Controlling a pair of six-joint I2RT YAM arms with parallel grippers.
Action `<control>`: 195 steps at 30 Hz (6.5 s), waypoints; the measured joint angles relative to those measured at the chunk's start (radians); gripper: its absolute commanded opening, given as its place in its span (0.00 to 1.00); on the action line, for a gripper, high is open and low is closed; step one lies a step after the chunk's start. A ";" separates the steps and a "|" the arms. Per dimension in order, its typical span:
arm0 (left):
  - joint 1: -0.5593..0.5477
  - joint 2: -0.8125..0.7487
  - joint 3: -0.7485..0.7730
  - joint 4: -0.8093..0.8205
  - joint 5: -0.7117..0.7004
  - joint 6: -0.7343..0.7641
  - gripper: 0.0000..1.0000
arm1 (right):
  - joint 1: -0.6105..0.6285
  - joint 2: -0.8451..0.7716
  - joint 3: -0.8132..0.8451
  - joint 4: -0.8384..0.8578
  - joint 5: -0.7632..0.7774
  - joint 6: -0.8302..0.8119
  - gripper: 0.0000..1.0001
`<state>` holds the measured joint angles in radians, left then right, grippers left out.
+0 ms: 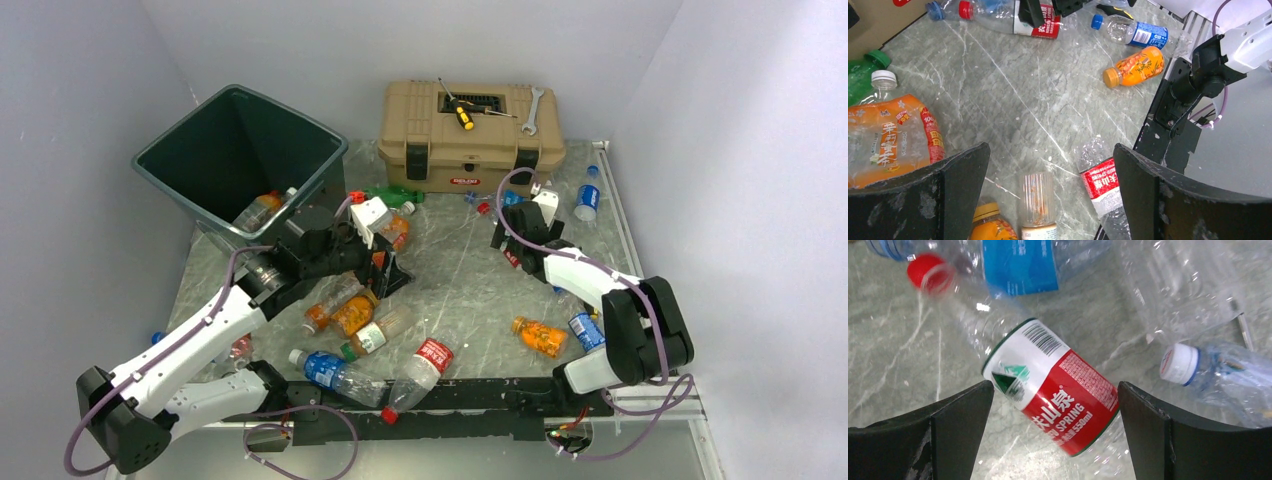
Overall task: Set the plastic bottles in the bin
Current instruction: Pick up the plastic bottle at the center of the board, then place the plastic bottle in the trash bin.
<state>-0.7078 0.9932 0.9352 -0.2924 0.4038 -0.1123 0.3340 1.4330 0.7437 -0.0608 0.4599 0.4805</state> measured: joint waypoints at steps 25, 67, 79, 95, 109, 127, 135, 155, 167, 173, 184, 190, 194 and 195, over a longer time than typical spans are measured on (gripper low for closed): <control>-0.051 0.081 0.000 -0.008 -0.046 0.027 1.00 | 0.040 -0.028 -0.054 -0.126 -0.187 0.033 0.97; -0.068 0.074 0.045 0.097 -0.067 -0.077 1.00 | 0.323 -0.721 -0.167 -0.146 -0.359 -0.047 0.00; -0.151 0.192 0.397 0.275 -0.118 -0.207 1.00 | 0.323 -1.024 -0.326 0.116 -0.626 -0.006 0.00; -0.151 0.293 0.361 0.419 -0.042 -0.400 0.96 | 0.323 -1.047 -0.446 0.441 -0.734 0.116 0.00; -0.163 0.348 0.363 0.436 0.048 -0.407 0.54 | 0.323 -1.026 -0.471 0.459 -0.749 0.130 0.00; -0.164 0.344 0.420 0.380 0.052 -0.335 0.20 | 0.323 -1.052 -0.324 0.173 -0.754 0.057 1.00; -0.164 0.285 0.661 0.116 -0.158 -0.061 0.02 | 0.323 -1.137 -0.186 -0.065 -0.684 -0.044 1.00; 0.132 0.383 0.969 -0.045 -0.904 0.474 0.00 | 0.323 -1.122 -0.190 -0.181 -0.565 -0.051 1.00; 0.441 0.425 0.825 -0.244 -0.748 0.148 0.00 | 0.323 -1.106 -0.241 -0.176 -0.573 -0.042 1.00; 0.467 0.425 0.707 -0.261 -0.665 0.060 0.00 | 0.323 -1.106 -0.241 -0.175 -0.573 -0.039 1.00; 0.487 0.389 0.636 -0.263 -0.624 0.013 0.56 | 0.323 -1.081 -0.241 -0.177 -0.573 -0.024 1.00; 0.490 0.333 0.636 -0.257 -0.602 0.000 0.91 | 0.323 -1.078 -0.240 -0.181 -0.568 -0.025 1.00; 0.490 0.286 0.636 -0.251 -0.568 -0.014 0.99 | 0.323 -1.075 -0.237 -0.189 -0.555 -0.025 1.00; 0.490 0.277 0.637 -0.251 -0.553 -0.016 1.00 | 0.323 -1.072 -0.234 -0.193 -0.552 -0.025 1.00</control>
<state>-0.2176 1.2697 1.5723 -0.5434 -0.1493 -0.1280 0.6575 0.3607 0.5098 -0.2539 -0.0925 0.4553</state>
